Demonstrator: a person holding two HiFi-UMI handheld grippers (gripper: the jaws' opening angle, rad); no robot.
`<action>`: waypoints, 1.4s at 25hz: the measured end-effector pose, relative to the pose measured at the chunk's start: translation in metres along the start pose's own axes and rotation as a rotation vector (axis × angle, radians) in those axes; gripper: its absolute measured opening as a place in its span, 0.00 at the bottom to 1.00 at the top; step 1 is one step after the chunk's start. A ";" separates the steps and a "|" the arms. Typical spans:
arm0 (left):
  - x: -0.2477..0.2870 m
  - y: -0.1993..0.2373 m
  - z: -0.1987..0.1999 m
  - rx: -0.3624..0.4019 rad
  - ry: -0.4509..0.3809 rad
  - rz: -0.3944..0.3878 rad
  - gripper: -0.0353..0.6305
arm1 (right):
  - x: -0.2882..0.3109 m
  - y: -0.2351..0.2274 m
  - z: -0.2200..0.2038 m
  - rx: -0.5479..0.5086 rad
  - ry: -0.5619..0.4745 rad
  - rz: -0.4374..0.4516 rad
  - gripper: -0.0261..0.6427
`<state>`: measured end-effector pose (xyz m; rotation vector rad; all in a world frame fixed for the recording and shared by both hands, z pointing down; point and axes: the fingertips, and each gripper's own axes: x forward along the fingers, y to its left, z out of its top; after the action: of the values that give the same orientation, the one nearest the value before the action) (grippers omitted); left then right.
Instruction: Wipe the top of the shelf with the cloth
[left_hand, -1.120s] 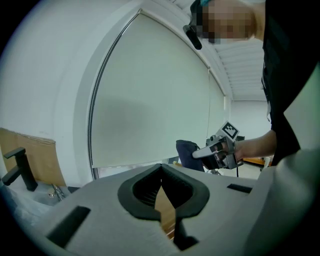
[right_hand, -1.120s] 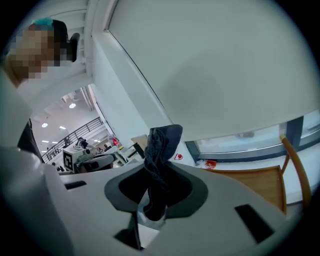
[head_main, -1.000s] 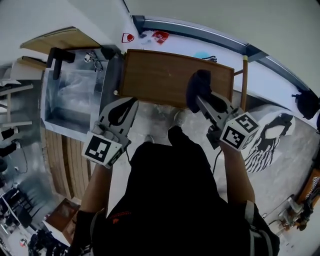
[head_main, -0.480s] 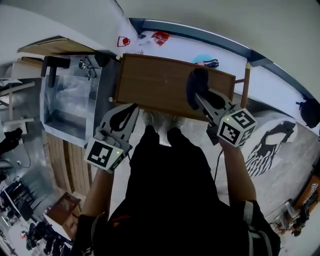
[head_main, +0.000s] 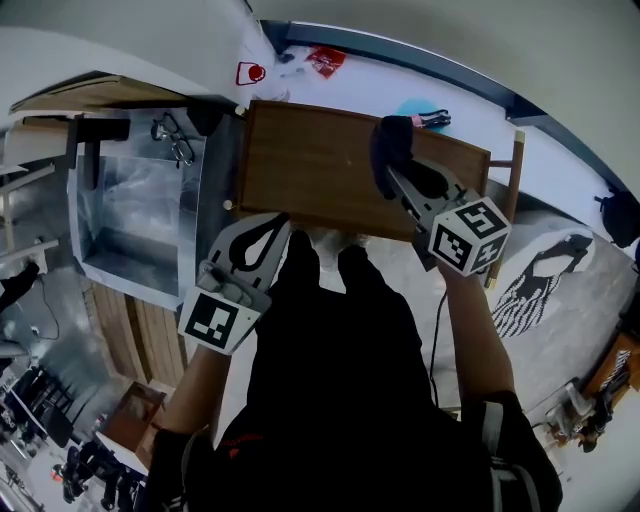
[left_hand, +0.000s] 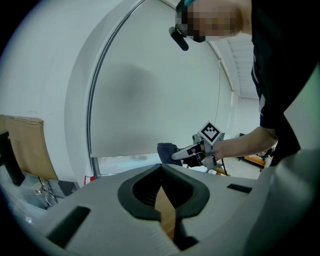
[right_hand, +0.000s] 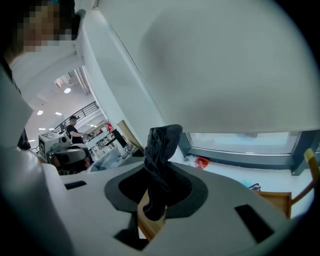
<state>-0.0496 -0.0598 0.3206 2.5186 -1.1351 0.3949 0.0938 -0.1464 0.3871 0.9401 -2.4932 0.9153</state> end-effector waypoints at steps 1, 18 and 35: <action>-0.001 0.006 -0.003 -0.004 0.001 -0.004 0.08 | 0.013 0.000 -0.001 -0.005 0.010 -0.007 0.16; -0.013 0.064 -0.048 0.085 0.020 -0.093 0.08 | 0.231 0.016 -0.053 -0.413 0.308 -0.076 0.16; -0.015 0.100 -0.064 0.037 0.047 -0.088 0.08 | 0.327 0.012 -0.102 -0.863 0.518 -0.130 0.15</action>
<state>-0.1422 -0.0850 0.3927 2.5664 -1.0041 0.4523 -0.1465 -0.2257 0.6191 0.4710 -2.0077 -0.0219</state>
